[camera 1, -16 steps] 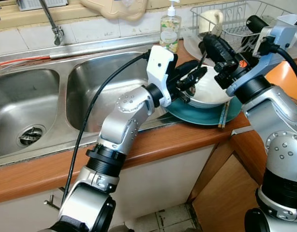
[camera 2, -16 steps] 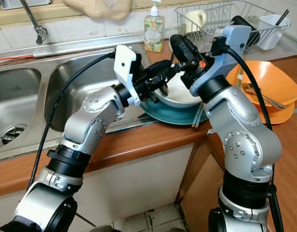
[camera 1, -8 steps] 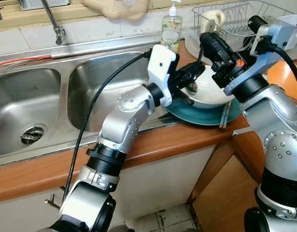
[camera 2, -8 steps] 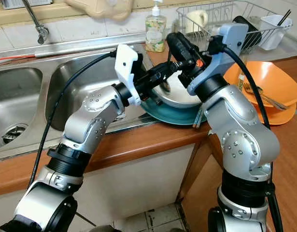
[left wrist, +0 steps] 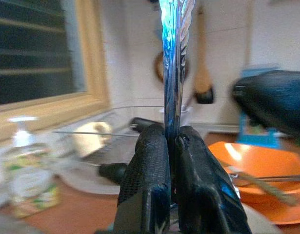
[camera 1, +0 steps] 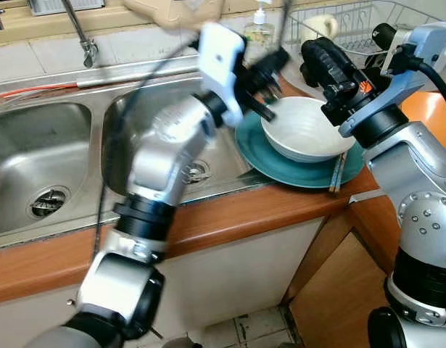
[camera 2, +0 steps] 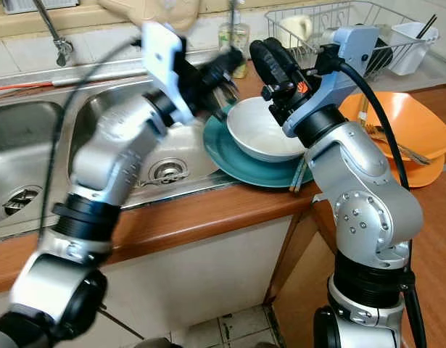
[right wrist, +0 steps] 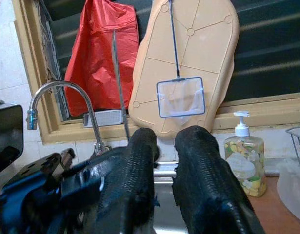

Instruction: Kitchen organization

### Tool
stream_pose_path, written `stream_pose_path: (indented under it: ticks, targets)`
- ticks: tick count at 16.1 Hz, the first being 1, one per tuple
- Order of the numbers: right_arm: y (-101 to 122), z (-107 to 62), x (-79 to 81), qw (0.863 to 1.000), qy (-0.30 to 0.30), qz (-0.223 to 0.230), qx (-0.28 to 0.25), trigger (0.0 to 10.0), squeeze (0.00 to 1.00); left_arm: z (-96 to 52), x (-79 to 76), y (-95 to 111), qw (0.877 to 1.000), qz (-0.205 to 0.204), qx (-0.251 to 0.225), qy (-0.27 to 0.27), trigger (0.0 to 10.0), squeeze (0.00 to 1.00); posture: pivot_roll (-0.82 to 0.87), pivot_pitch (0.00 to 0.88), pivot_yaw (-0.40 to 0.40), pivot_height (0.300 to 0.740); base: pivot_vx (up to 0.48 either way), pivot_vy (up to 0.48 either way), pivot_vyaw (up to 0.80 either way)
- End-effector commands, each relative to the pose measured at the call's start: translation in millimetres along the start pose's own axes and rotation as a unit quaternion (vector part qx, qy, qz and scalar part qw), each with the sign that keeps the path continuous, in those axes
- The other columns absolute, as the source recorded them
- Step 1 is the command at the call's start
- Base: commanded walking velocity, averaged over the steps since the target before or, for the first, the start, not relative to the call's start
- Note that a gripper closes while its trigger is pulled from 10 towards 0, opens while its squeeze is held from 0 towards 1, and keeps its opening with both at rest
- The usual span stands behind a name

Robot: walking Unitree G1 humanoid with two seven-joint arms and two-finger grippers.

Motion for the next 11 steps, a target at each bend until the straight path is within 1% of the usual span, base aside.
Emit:
stream_pose_path:
  ticks: [1,3,4,5,6,7,8,9,10,11]
  targets:
    - [4.9,-1.8,5.0,1.0,0.013,-0.013,-0.001,10.0,0.0,-5.6,18.5,5.8,0.999,0.027,0.006,0.036,0.0,0.0,-0.1,0.0,0.067,0.74,0.0,0.0,0.0]
    - [2.2,-5.7,5.5,0.999,0.017,-0.024,0.011,10.0,0.0,-13.3,31.8,6.1,0.996,0.062,0.029,0.058,0.0,0.0,-0.1,0.0,0.069,0.74,0.0,0.0,0.0]
    - [-4.0,-11.4,6.0,0.998,0.02,-0.049,0.042,10.0,0.0,-26.3,51.1,1.9,0.986,0.114,0.074,0.095,0.0,0.0,-0.11,0.0,0.073,0.74,0.0,0.0,0.0]
    - [-8.8,-15.3,6.8,0.996,0.025,-0.062,0.062,10.0,0.0,-35.3,62.4,-1.5,0.979,0.134,0.102,0.116,0.0,0.0,-0.11,0.0,0.073,0.74,0.0,0.0,0.0]
    - [-17.8,-22.2,8.1,0.99,0.032,-0.091,0.098,10.0,0.0,-52.2,79.4,-11.1,0.966,0.153,0.153,0.145,1.8,0.0,-0.11,0.0,0.073,0.74,0.0,0.0,0.0]
    - [-25.5,-28.2,9.3,0.985,0.038,-0.106,0.128,10.0,0.0,-69.7,90.0,-31.7,0.948,0.16,0.227,0.153,10.0,0.0,-0.11,0.0,0.073,0.74,0.0,0.0,0.0]
    - [-33.0,-33.0,8.3,0.979,0.038,-0.119,0.159,10.0,0.0,-83.2,93.3,-51.2,0.931,0.16,0.292,0.148,10.0,0.0,-0.11,0.0,0.071,0.74,0.0,0.0,0.0]
    - [-40.0,-37.4,4.9,0.974,0.028,-0.129,0.185,10.0,0.0,-92.2,94.2,-66.2,0.916,0.159,0.336,0.149,10.0,0.0,-0.11,0.0,0.071,0.74,0.0,0.0,0.0]
    - [-42.3,-39.0,3.4,0.972,0.023,-0.131,0.193,10.0,0.0,-95.2,94.9,-71.2,0.91,0.161,0.35,0.153,10.0,0.0,-0.11,0.0,0.071,0.74,0.0,0.0,0.0]
    - [-43.2,-39.8,2.7,0.972,0.02,-0.131,0.195,10.0,0.0,-96.5,95.5,-73.3,0.907,0.163,0.355,0.156,10.0,0.0,-0.11,0.0,0.071,0.74,0.0,0.0,0.0]
Point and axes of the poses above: a point about 5 cm out from each wrist's last joint towards the gripper, its own z axis pointing out of the wrist towards the gripper, its own y axis along the axis of the wrist's last joint, x = y × z, the point moved 1 cm from there along z, pointing out of the wrist towards the gripper, and after that the axes turned 1 degree about -z, right-handed, at the moved point
